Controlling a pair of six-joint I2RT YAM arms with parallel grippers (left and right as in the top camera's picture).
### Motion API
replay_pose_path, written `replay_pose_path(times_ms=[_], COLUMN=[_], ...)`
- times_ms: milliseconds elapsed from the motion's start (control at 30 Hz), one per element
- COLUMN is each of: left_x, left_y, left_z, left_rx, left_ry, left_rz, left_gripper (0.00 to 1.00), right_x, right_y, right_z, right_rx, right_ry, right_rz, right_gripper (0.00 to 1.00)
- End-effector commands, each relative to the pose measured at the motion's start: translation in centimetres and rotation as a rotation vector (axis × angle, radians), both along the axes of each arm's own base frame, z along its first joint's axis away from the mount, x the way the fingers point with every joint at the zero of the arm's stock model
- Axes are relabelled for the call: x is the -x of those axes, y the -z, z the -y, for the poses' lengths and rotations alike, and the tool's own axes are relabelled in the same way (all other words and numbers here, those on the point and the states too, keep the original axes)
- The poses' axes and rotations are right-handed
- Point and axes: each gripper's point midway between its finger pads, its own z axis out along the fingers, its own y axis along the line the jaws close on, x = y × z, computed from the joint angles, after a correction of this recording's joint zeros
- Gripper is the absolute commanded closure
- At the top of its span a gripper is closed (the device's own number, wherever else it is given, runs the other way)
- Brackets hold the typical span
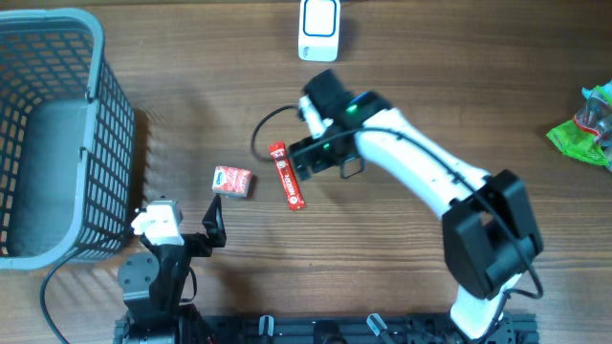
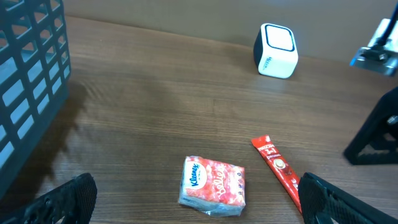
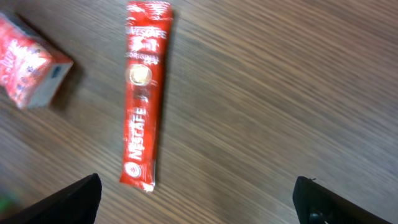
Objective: Scan the item barcode
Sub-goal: 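Reach the right gripper to the red Nescafe stick and grasp it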
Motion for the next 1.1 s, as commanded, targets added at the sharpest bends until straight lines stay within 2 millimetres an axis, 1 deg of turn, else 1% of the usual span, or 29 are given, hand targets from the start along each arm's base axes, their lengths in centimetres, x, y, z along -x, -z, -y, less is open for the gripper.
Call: replay_pose_path(times_ms=[0, 33, 133, 200, 300, 333, 400, 467, 567, 600, 633, 667, 700, 733, 800, 833, 900, 933, 1000, 1033, 1067], left_x=[0.0, 0.0, 0.0, 0.0, 0.0, 0.0, 0.0, 0.0, 0.0, 0.0, 0.0, 0.0, 0.0, 0.0, 0.0, 0.0, 0.0, 0.0, 0.0, 0.0, 0.0], left_y=[-0.1, -0.1, -0.1, -0.1, -0.1, -0.1, -0.1, -0.1, -0.1, -0.1, -0.1, -0.1, -0.1, -0.1, -0.1, -0.1, -0.1, -0.1, -0.1, -0.1, -0.1], left_z=[0.0, 0.0, 0.0, 0.0, 0.0, 0.0, 0.0, 0.0, 0.0, 0.0, 0.0, 0.0, 0.0, 0.0, 0.0, 0.0, 0.0, 0.0, 0.0, 0.0, 0.0], left_rx=[0.008, 0.008, 0.008, 0.008, 0.008, 0.008, 0.008, 0.008, 0.008, 0.008, 0.008, 0.008, 0.008, 0.008, 0.008, 0.008, 0.008, 0.008, 0.008, 0.008, 0.008], left_ry=[-0.002, -0.002, -0.002, -0.002, -0.002, -0.002, -0.002, -0.002, -0.002, -0.002, -0.002, -0.002, -0.002, -0.002, -0.002, -0.002, -0.002, -0.002, -0.002, -0.002, -0.002], left_rz=[0.006, 0.006, 0.006, 0.006, 0.006, 0.006, 0.006, 0.006, 0.006, 0.006, 0.006, 0.006, 0.006, 0.007, 0.006, 0.006, 0.006, 0.006, 0.006, 0.006, 0.006], left_gripper=[0.00, 0.00, 0.00, 0.00, 0.00, 0.00, 0.00, 0.00, 0.00, 0.00, 0.00, 0.00, 0.00, 0.00, 0.00, 0.00, 0.00, 0.00, 0.00, 0.00, 0.00], right_x=[-0.6, -0.1, -0.3, -0.1, 0.5, 0.6, 1.2, 1.7, 1.8, 2.0, 2.1, 2.2, 2.4, 2.5, 2.5, 2.7, 3.8, 4.4, 6.5, 7.5, 8.2], right_y=[1.5, 2.6, 4.5, 5.1, 5.1, 5.3, 6.4, 8.1, 8.3, 8.3, 8.4, 8.4, 8.4, 8.0, 6.1, 4.4, -0.6, -2.1, -6.7, -9.6, -11.2], right_z=[-0.8, -2.0, -3.2, -3.7, -4.8, -5.2, -6.2, -6.2, -6.0, -5.8, -5.6, -5.5, -5.3, -5.6, -7.0, -7.9, -9.4, -9.7, -9.9, -9.9, -9.6], right_rx=[0.164, 0.169, 0.181, 0.171, 0.128, 0.104, 0.062, 0.075, 0.088, 0.095, 0.102, 0.107, 0.113, 0.100, 0.033, -0.021, -0.176, -0.232, -0.393, -0.525, -0.591], right_ry=[-0.013, -0.049, -0.047, -0.017, -0.004, -0.007, -0.019, -0.010, 0.003, 0.019, 0.020, 0.022, 0.049, 0.048, 0.031, 0.028, 0.050, 0.065, 0.088, 0.087, 0.101], right_rz=[0.136, 0.140, 0.158, 0.149, 0.128, 0.113, 0.068, 0.027, 0.019, 0.008, 0.002, -0.002, -0.014, -0.032, -0.072, -0.111, -0.258, -0.323, -0.543, -0.702, -0.813], right_gripper=[0.01, 0.01, 0.01, 0.01, 0.01, 0.03, 0.08, 0.16, 0.44, 0.52, 0.67, 0.80, 0.95, 0.96, 0.95, 0.96, 0.96, 0.96, 0.96, 0.96, 0.96])
